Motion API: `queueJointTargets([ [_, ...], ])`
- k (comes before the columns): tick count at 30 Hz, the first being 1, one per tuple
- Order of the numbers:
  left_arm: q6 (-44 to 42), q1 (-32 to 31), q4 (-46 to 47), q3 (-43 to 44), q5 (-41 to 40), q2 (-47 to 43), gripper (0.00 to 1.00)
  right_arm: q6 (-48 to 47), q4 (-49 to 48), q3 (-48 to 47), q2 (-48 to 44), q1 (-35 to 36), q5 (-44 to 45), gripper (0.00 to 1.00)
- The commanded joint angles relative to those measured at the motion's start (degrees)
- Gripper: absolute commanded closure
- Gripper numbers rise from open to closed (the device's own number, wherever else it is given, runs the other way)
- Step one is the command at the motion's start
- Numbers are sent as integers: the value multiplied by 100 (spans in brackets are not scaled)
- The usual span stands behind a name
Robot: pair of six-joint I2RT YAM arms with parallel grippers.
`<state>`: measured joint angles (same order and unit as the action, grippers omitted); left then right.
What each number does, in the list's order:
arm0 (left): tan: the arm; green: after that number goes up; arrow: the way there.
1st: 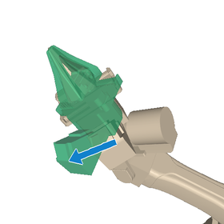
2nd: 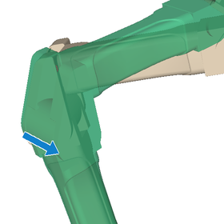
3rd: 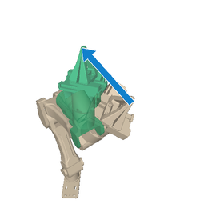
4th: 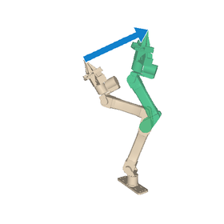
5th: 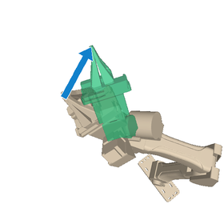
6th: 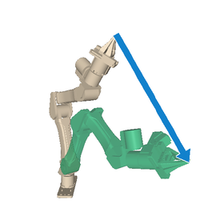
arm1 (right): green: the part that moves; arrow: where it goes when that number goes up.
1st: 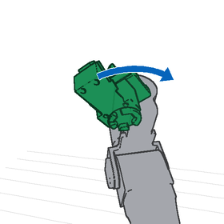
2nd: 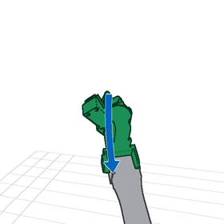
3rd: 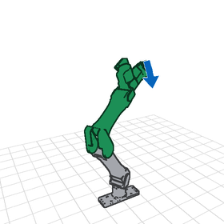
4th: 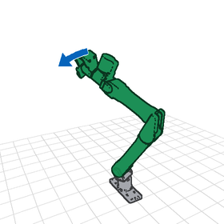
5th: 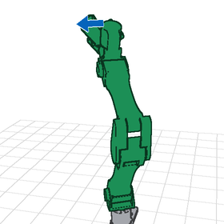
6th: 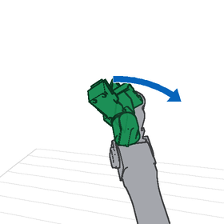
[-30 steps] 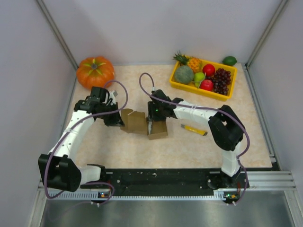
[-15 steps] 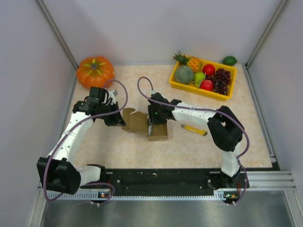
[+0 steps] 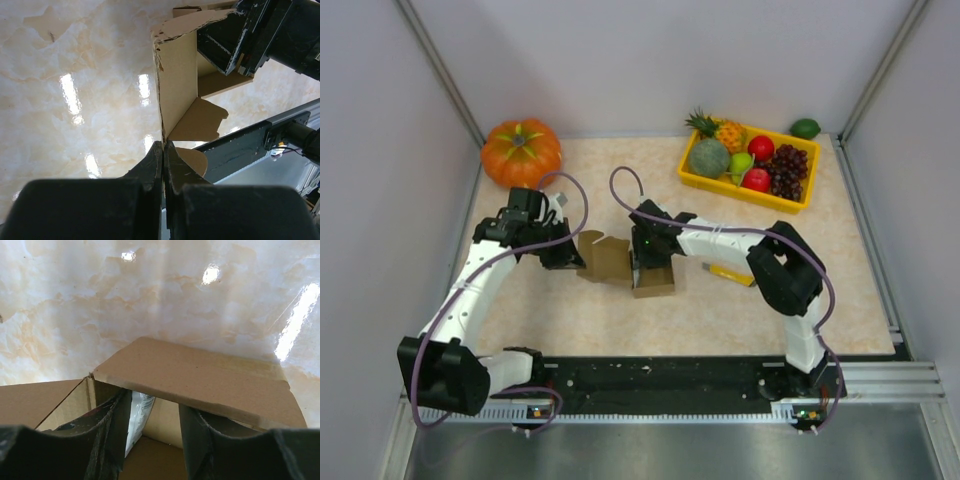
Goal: Unpack the express box
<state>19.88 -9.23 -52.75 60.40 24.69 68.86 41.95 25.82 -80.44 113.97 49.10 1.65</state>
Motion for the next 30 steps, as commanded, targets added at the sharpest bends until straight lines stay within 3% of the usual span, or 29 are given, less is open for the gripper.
queueJointTargets([
  [1, 60, 18, 248, -99, 273, -154, 100, 111, -130, -244, 248, 82, 2, 58],
  [9, 25, 18, 239, -125, 344, -136, 100, 85, -113, -314, 468, 100, 221, 65],
  [13, 7, 18, 222, -81, 326, -127, 100, 23, -95, -358, 468, 135, 336, 79],
  [15, -1, 18, 195, -37, 291, -118, 100, 6, -95, -358, 407, 152, 362, 82],
  [30, -37, 18, 37, 323, -403, -66, 100, -275, -297, -24, -1315, 152, 810, 85],
])
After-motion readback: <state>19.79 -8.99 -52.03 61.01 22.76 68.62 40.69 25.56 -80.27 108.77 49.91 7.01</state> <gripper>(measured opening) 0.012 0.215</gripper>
